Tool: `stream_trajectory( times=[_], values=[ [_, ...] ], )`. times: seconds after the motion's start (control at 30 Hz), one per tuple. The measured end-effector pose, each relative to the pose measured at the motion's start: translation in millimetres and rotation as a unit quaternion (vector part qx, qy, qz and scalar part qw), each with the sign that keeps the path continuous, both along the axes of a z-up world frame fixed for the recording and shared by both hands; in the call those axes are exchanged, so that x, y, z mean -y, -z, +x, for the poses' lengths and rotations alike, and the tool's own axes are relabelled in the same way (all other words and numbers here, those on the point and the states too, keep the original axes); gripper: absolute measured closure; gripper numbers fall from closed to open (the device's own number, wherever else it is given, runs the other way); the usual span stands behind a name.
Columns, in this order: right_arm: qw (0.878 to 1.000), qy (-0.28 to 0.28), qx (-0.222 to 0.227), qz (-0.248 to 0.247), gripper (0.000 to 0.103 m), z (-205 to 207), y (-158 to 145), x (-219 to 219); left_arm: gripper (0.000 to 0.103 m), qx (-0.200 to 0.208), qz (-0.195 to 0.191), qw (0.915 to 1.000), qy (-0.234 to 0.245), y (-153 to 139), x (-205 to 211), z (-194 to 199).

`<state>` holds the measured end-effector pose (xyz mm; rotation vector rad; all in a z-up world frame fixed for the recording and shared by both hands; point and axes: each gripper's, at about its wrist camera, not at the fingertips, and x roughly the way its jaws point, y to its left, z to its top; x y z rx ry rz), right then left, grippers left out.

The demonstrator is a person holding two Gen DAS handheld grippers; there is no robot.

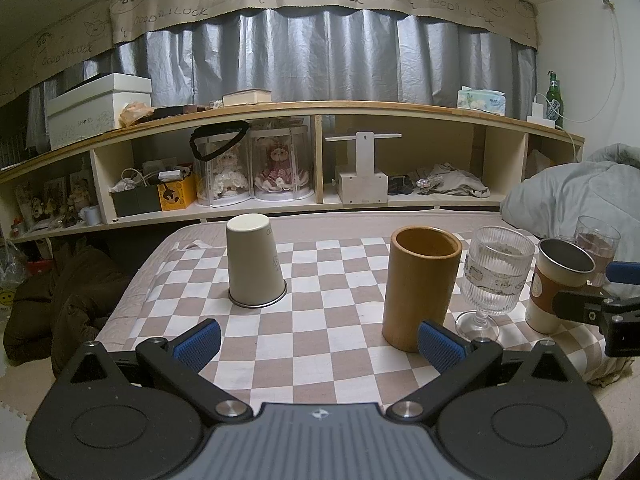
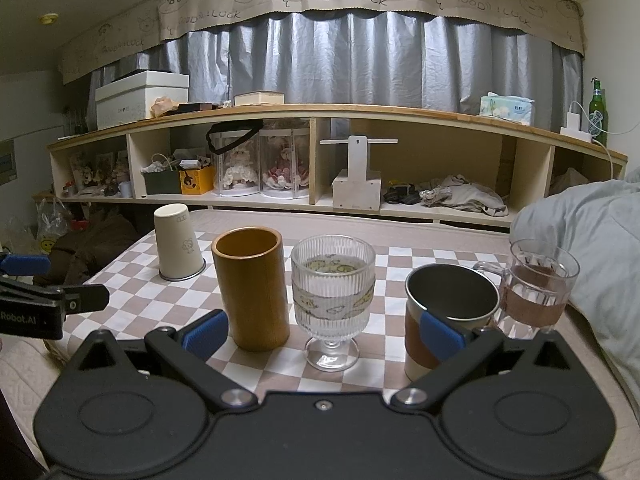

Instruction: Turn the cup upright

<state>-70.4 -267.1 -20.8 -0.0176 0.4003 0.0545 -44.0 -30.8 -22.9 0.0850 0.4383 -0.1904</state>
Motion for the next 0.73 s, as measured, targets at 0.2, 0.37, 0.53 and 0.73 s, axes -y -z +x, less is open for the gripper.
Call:
stream_trajectory(
  times=[0.2,0.37,0.53,0.73],
  values=[
    [1.000,0.000,0.000,0.000,0.000,-0.1,-0.9,-1.7,0.000,0.000,0.000,1.0000,-0.001,0.1,0.0,-0.1],
    [1.000,0.000,0.000,-0.001,0.000,-0.2,-0.8,-1.8,0.000,0.001,0.001,1.0000,-0.001,0.2,0.1,-0.3],
    [1.000,0.000,0.000,-0.001,0.000,-0.5,-0.7,-1.9,0.000,0.001,0.001,1.0000,-0.003,0.6,-0.5,-0.2],
    [1.000,0.000,0.000,0.000,0.000,-0.6,-0.7,-2.1,0.000,0.001,0.002,1.0000,-0.004,0.8,-0.2,-0.1]
  ],
)
